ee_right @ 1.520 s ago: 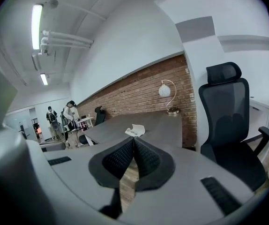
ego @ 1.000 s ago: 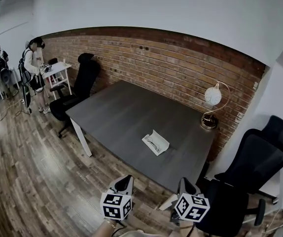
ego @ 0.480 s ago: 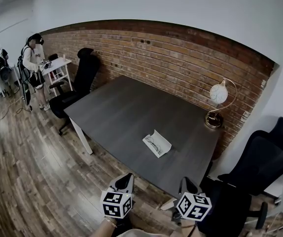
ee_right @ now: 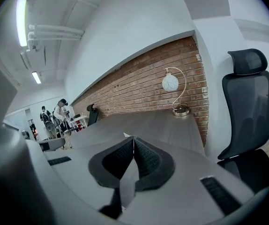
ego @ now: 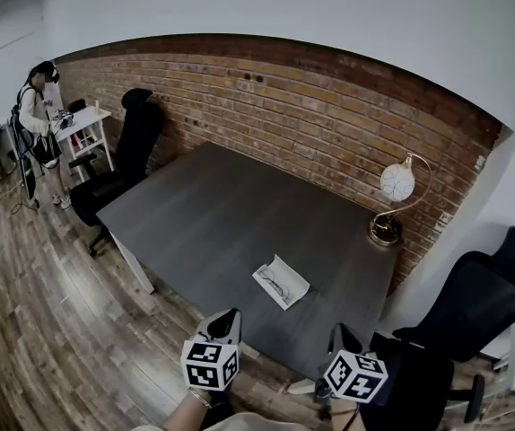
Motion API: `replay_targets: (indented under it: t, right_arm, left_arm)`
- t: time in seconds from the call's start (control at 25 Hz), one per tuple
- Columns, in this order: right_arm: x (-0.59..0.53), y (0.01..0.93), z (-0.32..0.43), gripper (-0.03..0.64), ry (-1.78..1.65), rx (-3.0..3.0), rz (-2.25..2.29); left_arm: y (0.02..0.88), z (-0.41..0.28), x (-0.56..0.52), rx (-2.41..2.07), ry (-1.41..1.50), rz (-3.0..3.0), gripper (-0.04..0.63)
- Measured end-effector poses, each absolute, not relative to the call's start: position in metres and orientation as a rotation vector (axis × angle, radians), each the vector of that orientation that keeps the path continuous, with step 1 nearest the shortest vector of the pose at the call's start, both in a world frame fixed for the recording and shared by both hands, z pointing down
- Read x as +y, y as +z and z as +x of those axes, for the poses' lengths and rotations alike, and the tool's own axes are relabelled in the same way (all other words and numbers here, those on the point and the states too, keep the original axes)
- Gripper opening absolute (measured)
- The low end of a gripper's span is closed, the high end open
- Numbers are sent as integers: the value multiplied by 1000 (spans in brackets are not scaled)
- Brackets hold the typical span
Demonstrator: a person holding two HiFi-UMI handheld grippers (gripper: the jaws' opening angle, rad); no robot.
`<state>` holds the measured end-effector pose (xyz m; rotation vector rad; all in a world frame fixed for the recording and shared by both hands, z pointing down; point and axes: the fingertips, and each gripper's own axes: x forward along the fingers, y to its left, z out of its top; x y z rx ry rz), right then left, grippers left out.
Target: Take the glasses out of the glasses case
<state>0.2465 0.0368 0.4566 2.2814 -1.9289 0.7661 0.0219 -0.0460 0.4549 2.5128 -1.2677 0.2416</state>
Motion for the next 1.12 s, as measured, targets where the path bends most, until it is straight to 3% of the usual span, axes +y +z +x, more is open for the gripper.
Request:
replay_targets:
  t: [1.12]
  right_arm:
    - [-133, 458, 207, 32, 781, -1681, 2425]
  left_arm:
    - [474, -2, -259, -1014, 330, 2585, 18]
